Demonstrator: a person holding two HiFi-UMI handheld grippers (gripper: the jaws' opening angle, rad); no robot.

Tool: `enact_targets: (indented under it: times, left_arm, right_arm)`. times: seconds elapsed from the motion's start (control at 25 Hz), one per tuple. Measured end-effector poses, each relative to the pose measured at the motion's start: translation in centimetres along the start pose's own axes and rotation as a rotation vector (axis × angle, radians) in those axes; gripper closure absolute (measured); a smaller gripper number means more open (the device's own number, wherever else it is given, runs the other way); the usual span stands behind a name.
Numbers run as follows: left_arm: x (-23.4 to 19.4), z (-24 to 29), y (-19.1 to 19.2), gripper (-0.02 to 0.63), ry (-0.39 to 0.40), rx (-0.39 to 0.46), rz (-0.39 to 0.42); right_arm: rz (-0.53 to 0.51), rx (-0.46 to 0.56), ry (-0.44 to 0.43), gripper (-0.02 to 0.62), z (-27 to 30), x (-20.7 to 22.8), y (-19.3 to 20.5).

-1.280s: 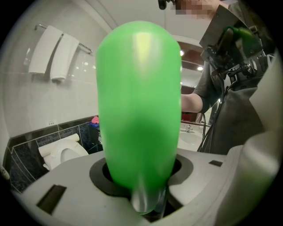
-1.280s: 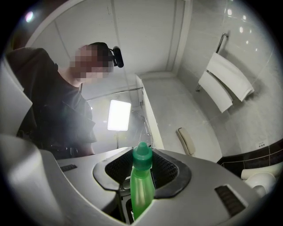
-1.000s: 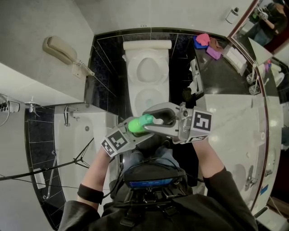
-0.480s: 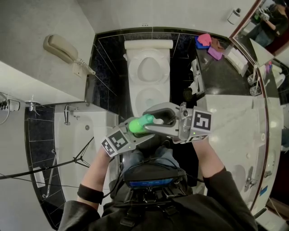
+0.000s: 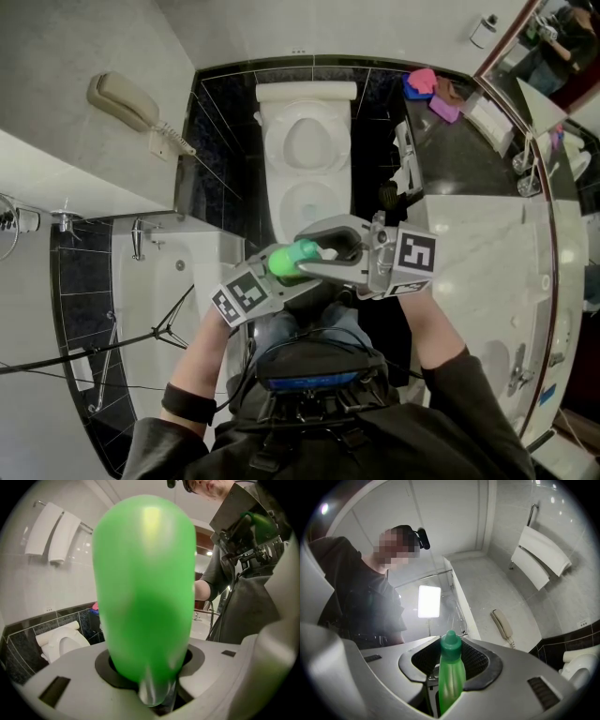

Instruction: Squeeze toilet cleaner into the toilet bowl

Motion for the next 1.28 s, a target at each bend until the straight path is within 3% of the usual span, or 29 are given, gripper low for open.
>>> enact_targets:
  times: [0.32, 0.48, 0.6, 0.88, 1.08, 1.28]
  left_arm:
    - [0.0, 0.2, 0.1, 0.411, -0.023, -0.002, -0.008]
    - [-0.5, 0.4, 0.6, 0.411, -0.078, -0.017, -0.009]
    - [-1.5, 0.7, 1.1, 0.411, -0.184, -0.031, 0.004]
    - [-4.9, 1.2, 4.3, 0.411, -0.556, -0.072, 0.061]
    - [-6.3, 1.3, 5.2, 0.413, -0.708, -0.062, 0.089]
    - [-6.9, 1.3, 5.9, 0.414, -0.785, -0.072, 0.093]
  right_arm:
    - [0.020, -0.002, 0.019, 0.454, -0.1, 0.0, 0.2]
    - [0.048, -0.015, 0.045, 0.454, -0.3, 0.3, 0.7]
    - [0.087, -0.024, 0.085, 0.454, -0.5, 0.6, 1.3]
    - [0.226, -0.045, 0.225, 0.449, -1.1, 1.3, 3.4]
    - [0.406, -0.066, 0.362, 0.451, -1.2, 1.8, 4.5]
    - [0.571, -0.122, 0.481, 0.451, -1.2, 2.1, 5.2]
Point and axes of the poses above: the fingertips, and each gripper's own axes: z forward along the fingers, x to its right, y out of its underside, the point moved 2 cm from there along -z, backward along the fingers, and after that the axes turned 12 degrees about -y, right-handed, at the moved point
